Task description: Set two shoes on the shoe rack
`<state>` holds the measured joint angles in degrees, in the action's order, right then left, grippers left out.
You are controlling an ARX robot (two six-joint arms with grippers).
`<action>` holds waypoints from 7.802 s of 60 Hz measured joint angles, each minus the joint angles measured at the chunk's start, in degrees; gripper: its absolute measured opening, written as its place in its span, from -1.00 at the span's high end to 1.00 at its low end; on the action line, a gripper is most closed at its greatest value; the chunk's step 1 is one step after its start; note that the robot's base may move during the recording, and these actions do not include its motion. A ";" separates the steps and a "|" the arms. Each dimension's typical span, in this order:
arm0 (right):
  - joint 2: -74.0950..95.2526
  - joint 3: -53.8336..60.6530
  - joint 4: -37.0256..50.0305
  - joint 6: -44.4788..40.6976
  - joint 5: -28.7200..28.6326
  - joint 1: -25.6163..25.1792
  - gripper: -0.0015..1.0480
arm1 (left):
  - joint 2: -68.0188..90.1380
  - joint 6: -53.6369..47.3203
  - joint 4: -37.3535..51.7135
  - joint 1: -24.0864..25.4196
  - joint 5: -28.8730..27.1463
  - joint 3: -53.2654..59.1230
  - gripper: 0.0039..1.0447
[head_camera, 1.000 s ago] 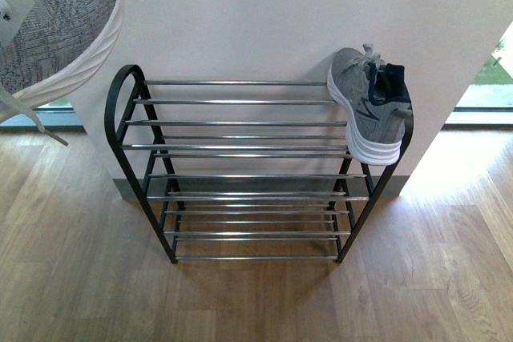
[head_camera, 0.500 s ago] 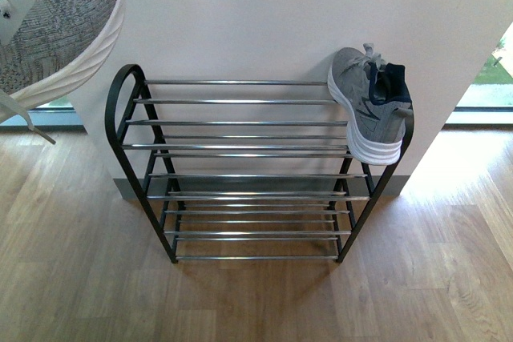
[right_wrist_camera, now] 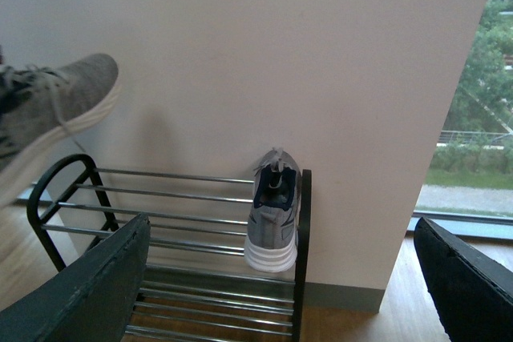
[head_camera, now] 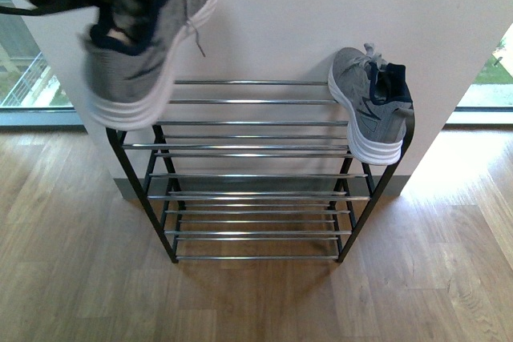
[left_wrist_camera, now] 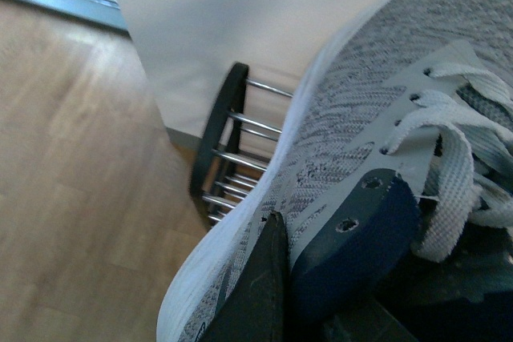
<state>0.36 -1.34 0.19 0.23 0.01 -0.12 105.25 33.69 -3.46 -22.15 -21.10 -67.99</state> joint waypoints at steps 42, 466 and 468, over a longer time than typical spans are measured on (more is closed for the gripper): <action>0.00 0.00 0.00 0.00 0.00 0.00 -0.82 | 45.72 22.40 -22.93 -12.09 9.18 -57.83 0.97; -0.09 0.02 -0.04 -0.02 0.00 0.02 -0.82 | -104.32 -33.40 3.45 21.99 21.14 67.17 -0.83; -0.09 0.02 -0.04 -0.02 0.02 0.02 -0.82 | -104.32 -33.40 3.45 21.99 21.11 67.17 -0.83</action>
<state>0.27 -1.32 0.14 0.21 0.03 -0.10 0.93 0.30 -0.01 -0.16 0.01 -0.82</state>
